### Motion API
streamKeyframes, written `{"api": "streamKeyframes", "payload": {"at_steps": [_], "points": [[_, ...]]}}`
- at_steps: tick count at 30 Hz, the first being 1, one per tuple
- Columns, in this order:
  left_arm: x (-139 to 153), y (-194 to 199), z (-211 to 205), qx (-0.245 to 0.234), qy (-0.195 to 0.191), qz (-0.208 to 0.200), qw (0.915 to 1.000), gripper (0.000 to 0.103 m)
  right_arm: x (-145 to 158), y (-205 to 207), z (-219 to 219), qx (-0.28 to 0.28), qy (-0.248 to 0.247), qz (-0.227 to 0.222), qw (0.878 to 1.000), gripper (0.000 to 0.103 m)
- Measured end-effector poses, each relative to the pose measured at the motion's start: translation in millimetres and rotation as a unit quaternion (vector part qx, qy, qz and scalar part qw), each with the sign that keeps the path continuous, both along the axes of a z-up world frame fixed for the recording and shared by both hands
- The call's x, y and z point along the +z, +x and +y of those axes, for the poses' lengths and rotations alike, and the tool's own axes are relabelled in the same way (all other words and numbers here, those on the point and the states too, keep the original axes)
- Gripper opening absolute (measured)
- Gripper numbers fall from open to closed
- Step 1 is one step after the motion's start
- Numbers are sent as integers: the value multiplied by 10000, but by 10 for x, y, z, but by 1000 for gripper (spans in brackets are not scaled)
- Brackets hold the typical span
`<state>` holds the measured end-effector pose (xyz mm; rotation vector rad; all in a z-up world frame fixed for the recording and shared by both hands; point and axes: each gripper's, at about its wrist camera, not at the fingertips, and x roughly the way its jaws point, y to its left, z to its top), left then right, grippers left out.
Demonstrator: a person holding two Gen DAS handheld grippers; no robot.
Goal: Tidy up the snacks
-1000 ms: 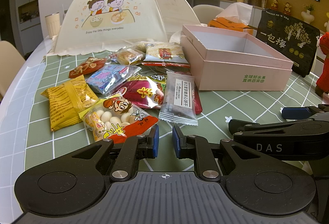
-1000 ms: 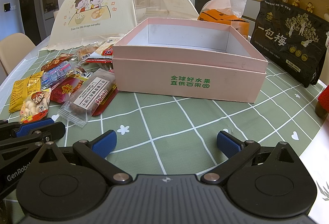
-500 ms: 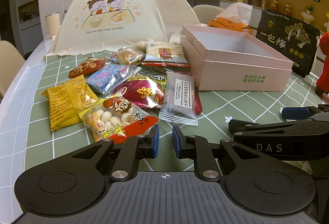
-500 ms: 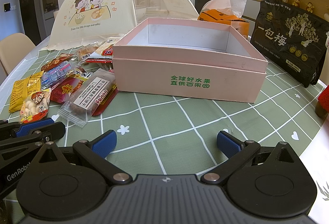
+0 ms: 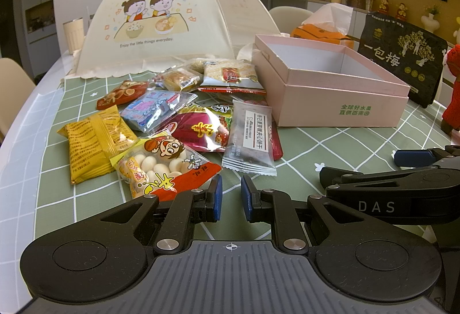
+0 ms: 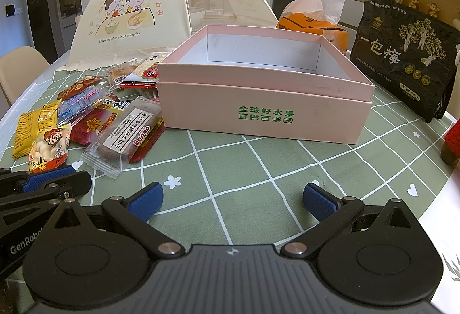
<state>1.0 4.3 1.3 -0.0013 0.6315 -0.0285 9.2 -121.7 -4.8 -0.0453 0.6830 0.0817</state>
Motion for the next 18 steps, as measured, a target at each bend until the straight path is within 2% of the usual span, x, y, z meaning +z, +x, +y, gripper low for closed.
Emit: {"api": "streamKeyframes", "payload": {"at_steps": [12,15,18], "points": [[-12,1,-38,2,98,-4,10000,19,11,-3,-19,-11,32,41,10000,103],[-13,-4,-59,-1,164,-8,9999,19,82,59,-8,88,-19,456,9989,103],[-9,-4,-11,3,-91,-3,10000,19,107,115,0,280,-101,690,9972,103]]}}
